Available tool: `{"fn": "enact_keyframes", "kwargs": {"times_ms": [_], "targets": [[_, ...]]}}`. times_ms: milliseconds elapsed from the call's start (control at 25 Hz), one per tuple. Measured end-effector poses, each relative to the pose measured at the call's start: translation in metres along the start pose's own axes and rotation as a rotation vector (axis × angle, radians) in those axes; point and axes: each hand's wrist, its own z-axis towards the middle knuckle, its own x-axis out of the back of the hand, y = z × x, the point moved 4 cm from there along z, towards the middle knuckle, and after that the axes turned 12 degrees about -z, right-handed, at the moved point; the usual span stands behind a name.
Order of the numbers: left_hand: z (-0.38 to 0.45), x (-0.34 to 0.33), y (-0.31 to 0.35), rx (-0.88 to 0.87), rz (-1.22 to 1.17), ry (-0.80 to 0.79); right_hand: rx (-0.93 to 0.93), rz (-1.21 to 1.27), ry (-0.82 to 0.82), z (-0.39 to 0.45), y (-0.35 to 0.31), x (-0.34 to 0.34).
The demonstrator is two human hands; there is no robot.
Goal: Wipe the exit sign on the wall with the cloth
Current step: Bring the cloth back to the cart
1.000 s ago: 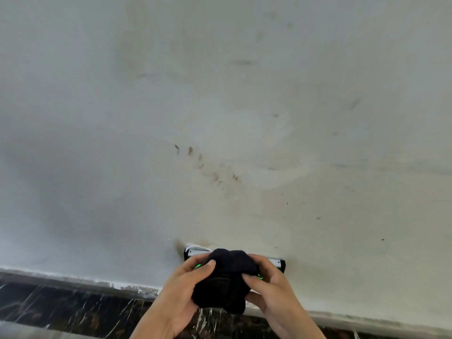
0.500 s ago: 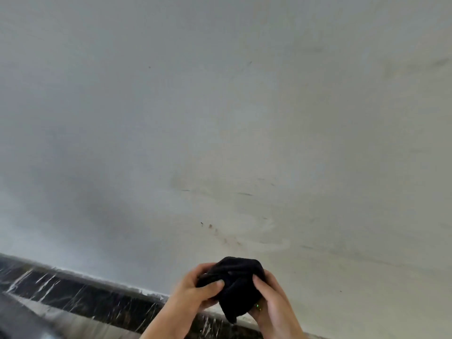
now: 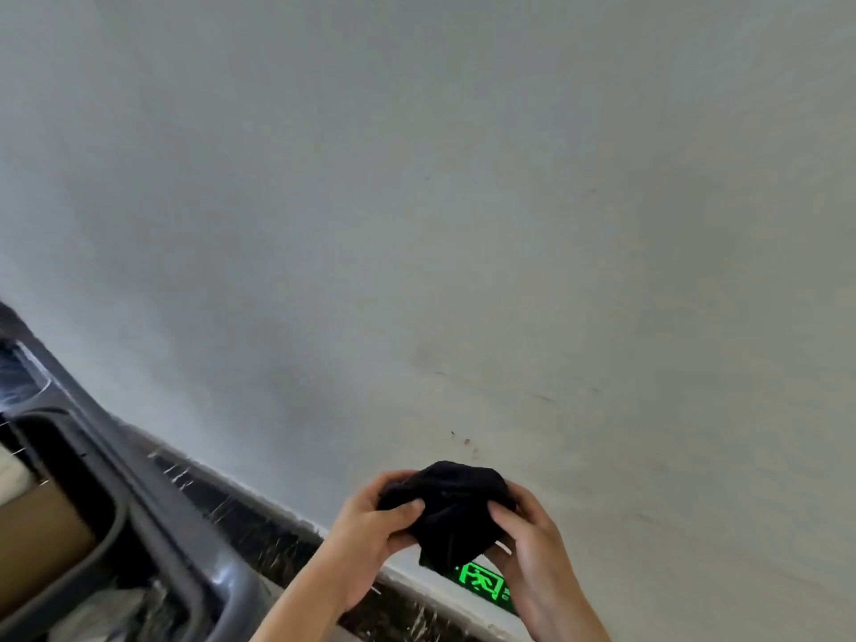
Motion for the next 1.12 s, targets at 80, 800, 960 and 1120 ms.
{"fn": "enact_keyframes", "kwargs": {"times_ms": [80,800,960,1120], "targets": [[-0.009,0.022,0.018,-0.04,-0.043,0.04,-0.012,-0.048,-0.055,0.009,0.0,-0.026],[-0.107,0.276,0.095,-0.347,-0.265,0.847,-0.009,-0.497,-0.504,0.051,0.104,-0.345],[-0.087,0.298,0.085,-0.322,-0.292,0.941,0.074,-0.697,-0.421,0.073,0.123,-0.355],[-0.075,0.306,0.075,-0.319,-0.266,1.005,0.069,-0.815,-0.381,0.085,0.139,-0.356]]}}
